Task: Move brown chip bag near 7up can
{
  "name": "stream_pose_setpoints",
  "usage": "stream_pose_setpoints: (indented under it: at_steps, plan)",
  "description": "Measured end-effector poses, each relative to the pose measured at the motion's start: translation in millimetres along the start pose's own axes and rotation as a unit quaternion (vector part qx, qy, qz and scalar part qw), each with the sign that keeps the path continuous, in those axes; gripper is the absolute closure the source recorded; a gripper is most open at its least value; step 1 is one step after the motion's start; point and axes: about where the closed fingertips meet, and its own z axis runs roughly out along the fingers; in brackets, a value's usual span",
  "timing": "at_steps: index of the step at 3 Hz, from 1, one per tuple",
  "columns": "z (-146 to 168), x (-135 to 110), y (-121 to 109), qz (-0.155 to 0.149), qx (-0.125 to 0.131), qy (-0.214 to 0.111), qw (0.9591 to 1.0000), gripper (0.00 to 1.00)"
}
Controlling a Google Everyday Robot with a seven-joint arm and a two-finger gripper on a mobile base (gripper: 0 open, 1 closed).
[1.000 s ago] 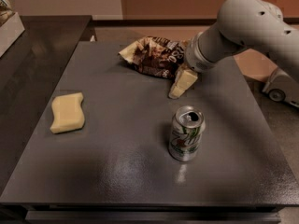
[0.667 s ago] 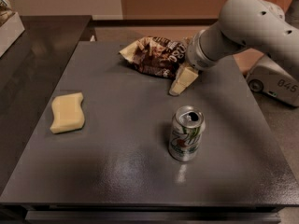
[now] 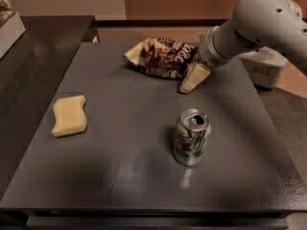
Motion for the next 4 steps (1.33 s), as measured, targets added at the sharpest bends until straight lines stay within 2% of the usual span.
stream_pose_setpoints:
  at_steps: [1,2,4]
  plan:
    - [-1.4,8.2,-2.2,-0.004,-0.003,0.013,0.9999,0.18]
    - [-8.9,9.5,-3.4,-0.015,0.001,0.024,0.9996,0.41]
    - [-44.9,-11.8,-5.6,-0.040,0.020,0.004,0.9990,0.88]
